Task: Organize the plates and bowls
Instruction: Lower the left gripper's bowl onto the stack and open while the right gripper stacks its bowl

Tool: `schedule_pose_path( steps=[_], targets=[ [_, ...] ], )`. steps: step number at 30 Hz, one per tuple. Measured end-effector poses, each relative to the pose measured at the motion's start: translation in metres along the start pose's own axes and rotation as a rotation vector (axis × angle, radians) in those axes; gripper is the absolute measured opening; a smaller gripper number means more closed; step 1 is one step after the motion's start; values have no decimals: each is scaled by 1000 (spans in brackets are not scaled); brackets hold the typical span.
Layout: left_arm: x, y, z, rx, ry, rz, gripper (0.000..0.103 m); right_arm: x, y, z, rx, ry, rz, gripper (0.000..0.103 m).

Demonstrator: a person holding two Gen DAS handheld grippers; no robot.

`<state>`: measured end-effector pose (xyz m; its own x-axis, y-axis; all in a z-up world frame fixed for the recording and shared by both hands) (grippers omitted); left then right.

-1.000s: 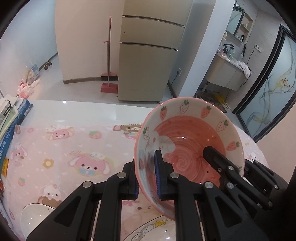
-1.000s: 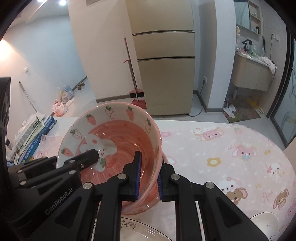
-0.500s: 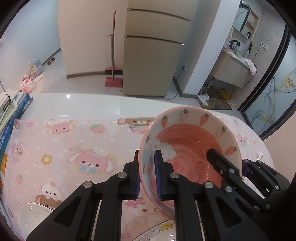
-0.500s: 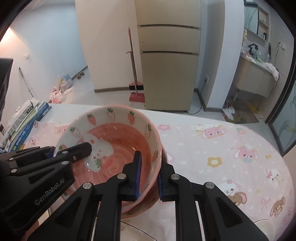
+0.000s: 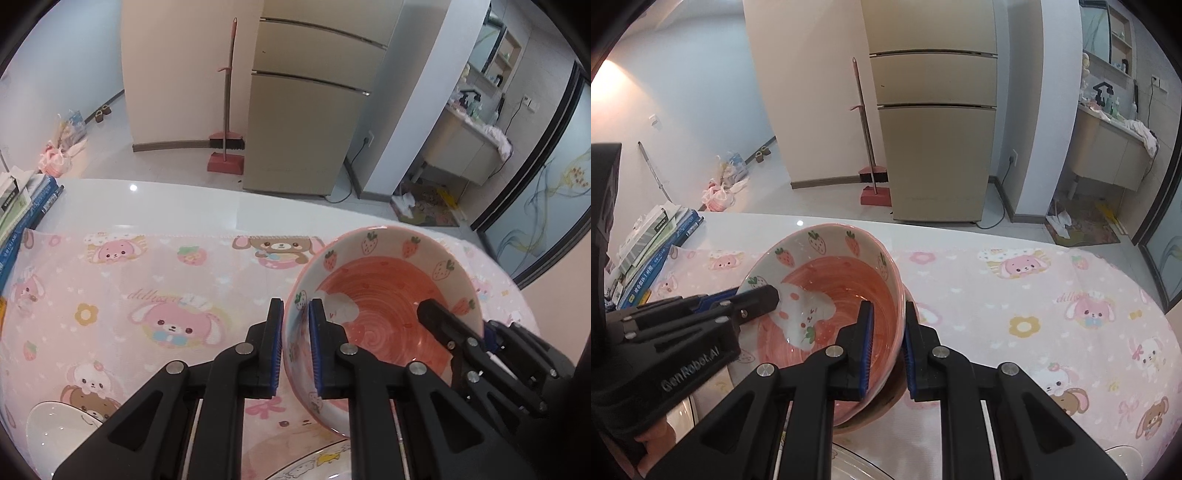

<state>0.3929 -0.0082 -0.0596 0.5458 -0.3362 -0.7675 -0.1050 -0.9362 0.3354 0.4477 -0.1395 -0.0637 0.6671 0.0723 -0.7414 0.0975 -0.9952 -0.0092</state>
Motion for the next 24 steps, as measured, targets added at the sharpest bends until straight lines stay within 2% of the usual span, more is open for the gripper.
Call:
schedule_pose_path(
  steps=[5, 11, 17, 22, 24],
  targets=[
    [-4, -8, -3, -23, 3, 40, 9, -4, -1, -2, -20, 41, 25, 14],
    [-7, -6, -4, -10, 7, 11, 7, -8, 3, -6, -19, 58, 36, 13],
    [-10, -6, -5, -21, 10, 37, 6, -13, 9, -11, -3, 47, 33, 13],
    [-11, -4, -6, -7, 9, 21, 6, -16, 13, -14, 6, 47, 40, 13],
    [-13, -2, -7, 4, 23, 1, 10, -16, 14, -13, 25, 42, 36, 14]
  ],
)
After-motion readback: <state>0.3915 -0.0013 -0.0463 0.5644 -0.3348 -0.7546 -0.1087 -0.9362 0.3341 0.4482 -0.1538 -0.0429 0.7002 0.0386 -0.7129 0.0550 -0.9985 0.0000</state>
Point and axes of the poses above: each gripper's, at about its wrist camera, not at the fingertips, and x roughly the way its jaws point, y to its right, z to its underside, the point moved 4 cm from there along x, roughly the way its jaws point, and after that the axes turned 7 degrees about z, right-handed, at the moved point
